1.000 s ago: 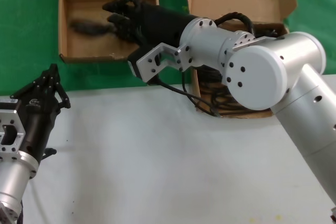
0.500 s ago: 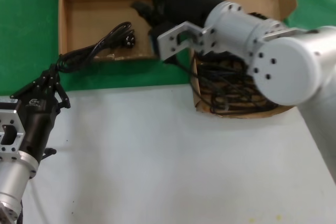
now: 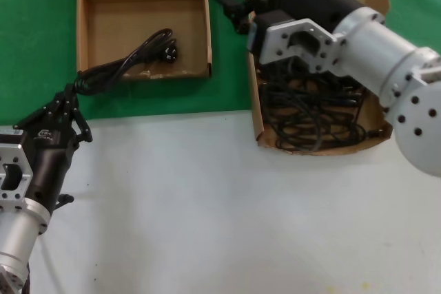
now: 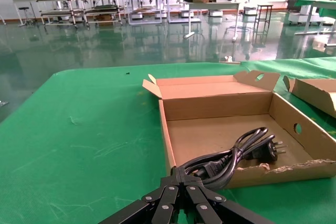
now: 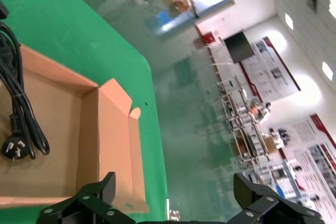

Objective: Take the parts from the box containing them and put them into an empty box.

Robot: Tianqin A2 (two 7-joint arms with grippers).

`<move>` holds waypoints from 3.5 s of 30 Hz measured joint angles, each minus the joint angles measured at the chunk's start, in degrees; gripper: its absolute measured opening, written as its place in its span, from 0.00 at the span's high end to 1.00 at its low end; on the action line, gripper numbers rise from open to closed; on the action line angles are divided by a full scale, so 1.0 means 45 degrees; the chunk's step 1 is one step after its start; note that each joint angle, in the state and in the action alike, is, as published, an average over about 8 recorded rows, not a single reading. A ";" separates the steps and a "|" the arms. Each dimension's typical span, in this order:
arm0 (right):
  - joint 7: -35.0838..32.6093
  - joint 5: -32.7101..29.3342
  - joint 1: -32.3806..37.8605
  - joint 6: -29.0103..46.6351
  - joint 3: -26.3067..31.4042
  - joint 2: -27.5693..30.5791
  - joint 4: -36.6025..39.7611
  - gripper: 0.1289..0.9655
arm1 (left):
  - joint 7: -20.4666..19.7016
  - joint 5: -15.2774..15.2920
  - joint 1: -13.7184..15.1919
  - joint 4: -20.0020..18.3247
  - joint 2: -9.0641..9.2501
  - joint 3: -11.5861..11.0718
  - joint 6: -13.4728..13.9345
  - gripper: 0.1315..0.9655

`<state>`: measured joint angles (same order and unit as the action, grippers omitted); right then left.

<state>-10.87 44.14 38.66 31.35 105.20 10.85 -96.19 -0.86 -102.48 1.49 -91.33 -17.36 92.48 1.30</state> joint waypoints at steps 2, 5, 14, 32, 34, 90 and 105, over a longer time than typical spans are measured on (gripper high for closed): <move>-0.0034 0.0252 -0.0272 -0.0261 -0.0154 0.0118 -0.0111 0.26 | 0.0000 0.0000 0.0000 0.0000 0.0000 0.0000 0.0000 0.98; -0.0146 0.0711 -0.0643 -0.0702 -0.0314 0.0299 -0.0169 0.24 | 0.0000 0.0000 0.0000 0.0000 0.0000 0.0000 0.0000 0.98; -0.0717 0.2335 -0.1207 -0.2027 -0.0366 0.0825 0.0169 0.09 | 0.0000 0.0000 0.0000 0.0000 0.0000 0.0000 0.0000 0.98; -0.0742 0.2906 -0.1458 -0.2326 -0.0421 0.0935 0.0272 0.01 | 0.0000 -0.0002 -0.0008 -0.0001 0.0001 -0.0004 -0.0007 0.98; -0.0683 0.3103 -0.1596 -0.2413 -0.0471 0.0944 0.0286 0.01 | 0.0003 -0.0005 -0.0015 -0.0002 0.0001 -0.0007 -0.0013 0.98; 0.1701 1.0794 -0.6973 -0.5914 -0.2419 0.1301 0.0838 0.00 | 0.0149 -0.0112 -0.0258 -0.0059 0.0030 -0.0139 -0.0225 0.14; 0.2277 1.2661 -0.8278 -0.6762 -0.2891 0.1388 0.0972 0.00 | 0.0183 -0.0138 -0.0317 -0.0072 0.0037 -0.0171 -0.0276 0.00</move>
<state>-0.62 101.11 1.41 0.92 92.18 17.09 -91.82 -0.04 -103.10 0.06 -91.66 -17.20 91.71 0.06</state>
